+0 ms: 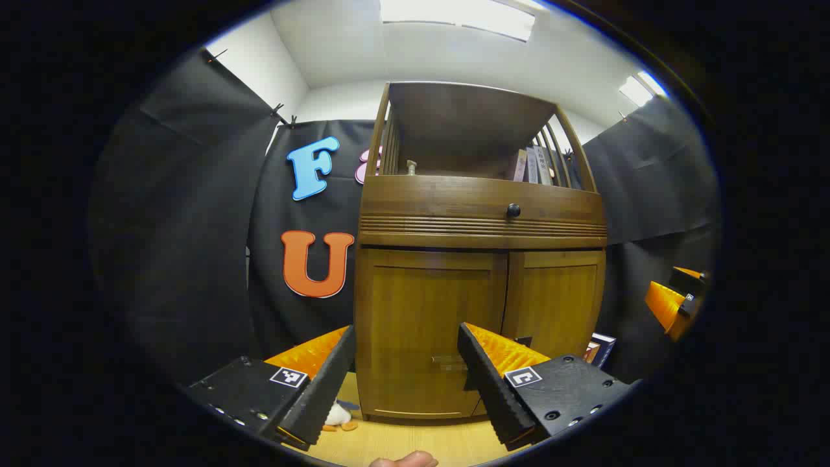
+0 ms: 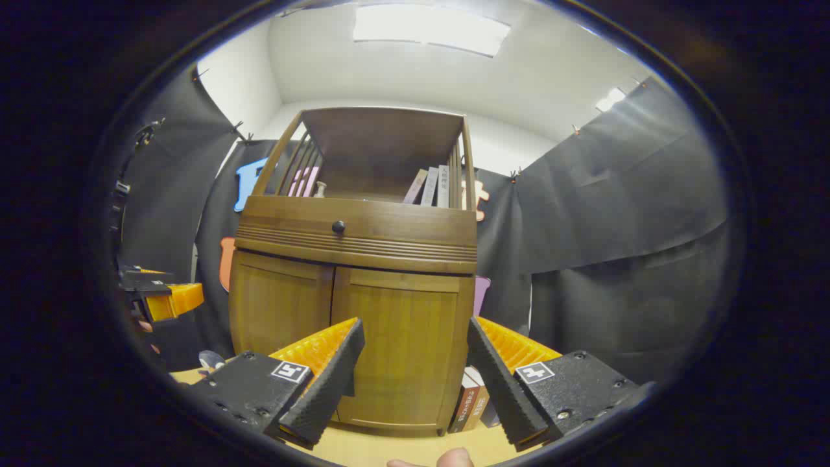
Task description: Open the right door of the double-door shoe cabinet with the right hand, and open the left door with the left hand.
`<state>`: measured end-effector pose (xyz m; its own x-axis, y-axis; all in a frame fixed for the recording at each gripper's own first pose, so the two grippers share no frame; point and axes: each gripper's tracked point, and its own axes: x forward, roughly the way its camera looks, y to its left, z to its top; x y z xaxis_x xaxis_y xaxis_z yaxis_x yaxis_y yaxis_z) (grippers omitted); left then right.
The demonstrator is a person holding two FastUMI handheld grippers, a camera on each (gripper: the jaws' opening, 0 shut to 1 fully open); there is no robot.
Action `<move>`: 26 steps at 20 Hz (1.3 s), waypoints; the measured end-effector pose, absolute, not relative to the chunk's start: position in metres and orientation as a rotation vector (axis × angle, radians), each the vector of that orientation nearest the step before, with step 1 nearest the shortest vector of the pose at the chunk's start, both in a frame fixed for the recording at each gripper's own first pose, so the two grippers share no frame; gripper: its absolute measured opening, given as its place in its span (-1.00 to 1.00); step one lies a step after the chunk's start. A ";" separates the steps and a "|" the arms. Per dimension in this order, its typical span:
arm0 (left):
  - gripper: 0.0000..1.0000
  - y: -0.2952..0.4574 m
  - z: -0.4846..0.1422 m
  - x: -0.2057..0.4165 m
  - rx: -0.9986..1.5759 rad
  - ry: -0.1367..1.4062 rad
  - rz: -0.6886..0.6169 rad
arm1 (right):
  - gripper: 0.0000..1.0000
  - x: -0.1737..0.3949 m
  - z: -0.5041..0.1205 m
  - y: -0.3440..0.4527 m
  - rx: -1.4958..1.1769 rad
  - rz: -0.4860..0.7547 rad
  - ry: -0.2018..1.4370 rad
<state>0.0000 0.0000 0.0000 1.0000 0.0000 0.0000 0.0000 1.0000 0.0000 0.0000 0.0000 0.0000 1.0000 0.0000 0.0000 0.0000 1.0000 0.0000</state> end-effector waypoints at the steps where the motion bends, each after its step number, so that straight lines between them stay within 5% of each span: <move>1: 0.89 -0.003 0.000 -0.003 -0.003 0.000 0.002 | 1.00 0.001 -0.003 0.003 0.005 0.016 0.018; 18: 1.00 -0.016 0.012 -0.014 0.058 -0.026 0.038 | 1.00 0.036 -0.040 0.024 0.095 0.138 0.172; 26: 0.89 0.004 0.007 -0.014 0.082 -0.020 0.094 | 1.00 0.083 -0.076 0.054 0.123 0.168 0.254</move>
